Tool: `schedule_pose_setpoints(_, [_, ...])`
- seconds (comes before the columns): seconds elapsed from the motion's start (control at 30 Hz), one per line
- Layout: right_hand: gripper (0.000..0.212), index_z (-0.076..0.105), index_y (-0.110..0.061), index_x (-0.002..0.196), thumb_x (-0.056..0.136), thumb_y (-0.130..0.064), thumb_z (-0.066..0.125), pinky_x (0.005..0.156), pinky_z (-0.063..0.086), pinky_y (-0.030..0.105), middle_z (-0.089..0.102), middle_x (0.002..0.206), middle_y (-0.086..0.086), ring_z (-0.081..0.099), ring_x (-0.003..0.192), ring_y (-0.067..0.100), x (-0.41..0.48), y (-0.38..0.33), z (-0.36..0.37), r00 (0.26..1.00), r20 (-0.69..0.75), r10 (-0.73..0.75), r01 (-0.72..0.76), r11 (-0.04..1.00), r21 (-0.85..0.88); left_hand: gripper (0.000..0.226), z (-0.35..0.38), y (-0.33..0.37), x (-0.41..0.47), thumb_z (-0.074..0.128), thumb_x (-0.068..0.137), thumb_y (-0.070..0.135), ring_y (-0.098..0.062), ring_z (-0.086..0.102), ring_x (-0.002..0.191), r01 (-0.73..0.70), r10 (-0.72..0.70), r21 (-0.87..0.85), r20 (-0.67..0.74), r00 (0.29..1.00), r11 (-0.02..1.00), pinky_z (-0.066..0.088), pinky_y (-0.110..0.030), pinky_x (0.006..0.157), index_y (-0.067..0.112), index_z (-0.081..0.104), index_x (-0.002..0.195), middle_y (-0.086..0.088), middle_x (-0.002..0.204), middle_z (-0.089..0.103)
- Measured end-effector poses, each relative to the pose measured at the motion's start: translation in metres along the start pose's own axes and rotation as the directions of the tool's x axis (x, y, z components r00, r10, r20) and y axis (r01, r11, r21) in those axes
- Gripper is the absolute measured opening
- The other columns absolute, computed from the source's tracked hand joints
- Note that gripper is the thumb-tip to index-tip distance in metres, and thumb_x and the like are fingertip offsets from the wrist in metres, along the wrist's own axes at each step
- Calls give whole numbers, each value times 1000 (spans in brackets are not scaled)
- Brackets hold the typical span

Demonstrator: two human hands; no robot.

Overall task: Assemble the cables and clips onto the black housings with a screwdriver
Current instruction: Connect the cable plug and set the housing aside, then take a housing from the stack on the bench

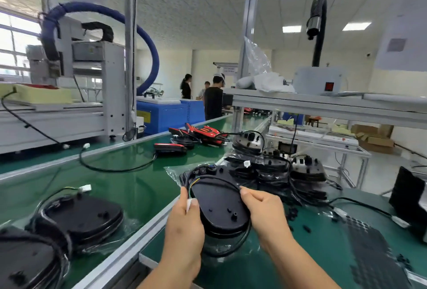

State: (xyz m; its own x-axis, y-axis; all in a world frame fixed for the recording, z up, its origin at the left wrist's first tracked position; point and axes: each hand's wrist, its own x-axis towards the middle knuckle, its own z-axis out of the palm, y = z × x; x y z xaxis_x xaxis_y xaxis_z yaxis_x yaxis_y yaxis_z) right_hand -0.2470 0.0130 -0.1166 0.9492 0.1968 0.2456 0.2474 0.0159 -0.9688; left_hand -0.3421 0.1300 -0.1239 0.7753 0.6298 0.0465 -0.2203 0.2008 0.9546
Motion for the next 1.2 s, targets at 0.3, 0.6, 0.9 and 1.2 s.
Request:
schedule_pose_setpoints(0.3, [15,78,-8,92,91,-13,64,87,57,39,76,95,1,70,95,19,21,-10,122,946,323,19,-69,987,145,49,-80,39,21,39,102,25,-8,56,108,-147,148,29,-361,921,989,45,-33,94,32,25,149,13,133,47])
schedule_pose_setpoints(0.6, [11,76,-8,86,89,-10,66,86,57,45,75,88,11,71,92,29,19,-17,230,824,561,81,-178,977,121,47,-150,62,39,33,102,19,-14,38,132,-154,183,104,-675,714,983,29,-31,106,28,31,148,10,151,34])
schedule_pose_setpoints(0.9, [12,76,-3,90,87,-12,68,83,58,39,75,89,14,70,81,24,14,-10,287,752,647,125,-208,977,54,48,-182,60,52,33,100,15,-29,43,129,-25,167,182,-825,540,983,34,-37,104,22,34,147,-5,147,42])
schedule_pose_setpoints(1.2, [34,74,-10,71,92,-35,63,66,55,27,71,71,4,63,64,17,18,-10,302,740,659,132,-96,991,-91,56,-182,57,56,32,97,3,-31,12,146,155,233,385,-783,577,910,17,-40,117,1,15,150,-9,161,0])
